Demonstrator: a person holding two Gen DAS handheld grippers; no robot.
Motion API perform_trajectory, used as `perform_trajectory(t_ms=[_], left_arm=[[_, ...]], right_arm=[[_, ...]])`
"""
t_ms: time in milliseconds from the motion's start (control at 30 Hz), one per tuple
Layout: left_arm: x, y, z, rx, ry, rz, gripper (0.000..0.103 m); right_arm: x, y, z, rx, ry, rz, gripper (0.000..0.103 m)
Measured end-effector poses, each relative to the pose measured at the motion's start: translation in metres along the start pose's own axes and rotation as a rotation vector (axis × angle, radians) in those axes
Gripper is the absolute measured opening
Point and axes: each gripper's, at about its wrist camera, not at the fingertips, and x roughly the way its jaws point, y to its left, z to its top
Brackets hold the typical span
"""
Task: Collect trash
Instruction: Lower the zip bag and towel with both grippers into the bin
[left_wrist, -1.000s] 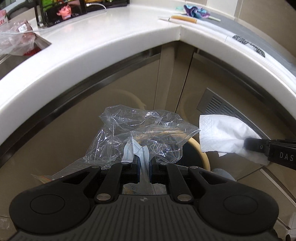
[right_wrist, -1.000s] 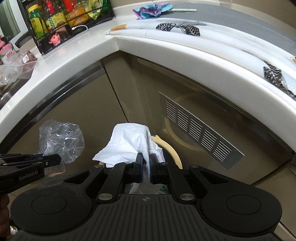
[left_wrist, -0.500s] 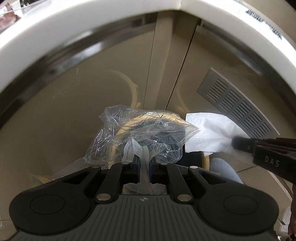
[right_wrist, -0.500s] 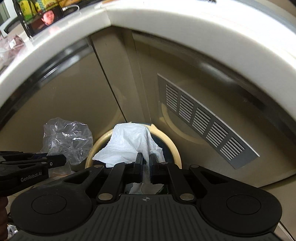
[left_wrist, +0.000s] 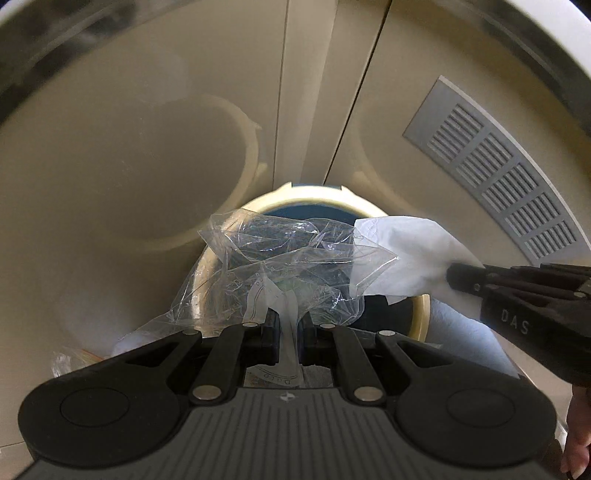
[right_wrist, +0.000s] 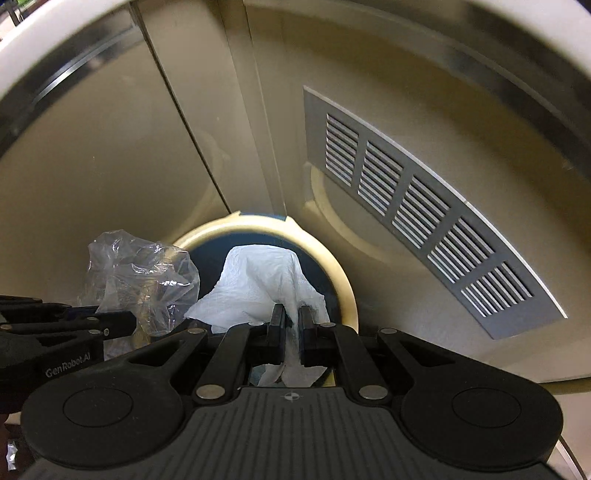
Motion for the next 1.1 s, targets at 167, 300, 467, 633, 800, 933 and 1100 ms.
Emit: perform_trajectory(t_ms=[167,300,467,633,800,933,1100], left_arm=[[0.02,0.002,0.001,-0.005,0.051,-0.001,0.009],[0.034,0.003,0.003,0.001,0.086,0.001,0.009],[0.052,0.004,0.005,0.002,0.129,0.006,0.009],[0.073,0.001,0.007,0.012,0.161,0.017,0.01],[0.089,0.002,0.008,0.015,0.192,0.03,0.01],[0.097,0.003,0.009,0.017,0.207,0.039,0.01],[0.105,0.001,0.012,0.023,0.218,0.051,0.01]], right_arm=[[0.021,0.002,0.002,0.003,0.035,-0.019,0.008],[0.039,0.002,0.006,0.003,0.059,-0.031,0.008],[0.058,0.002,0.005,-0.001,0.093,-0.042,0.008],[0.079,0.003,0.007,-0.005,0.124,-0.05,0.008],[0.095,0.004,0.01,-0.013,0.149,-0.059,0.008],[0.102,0.007,0.011,-0.017,0.168,-0.059,0.008],[0.113,0.01,0.012,-0.023,0.194,-0.061,0.008]])
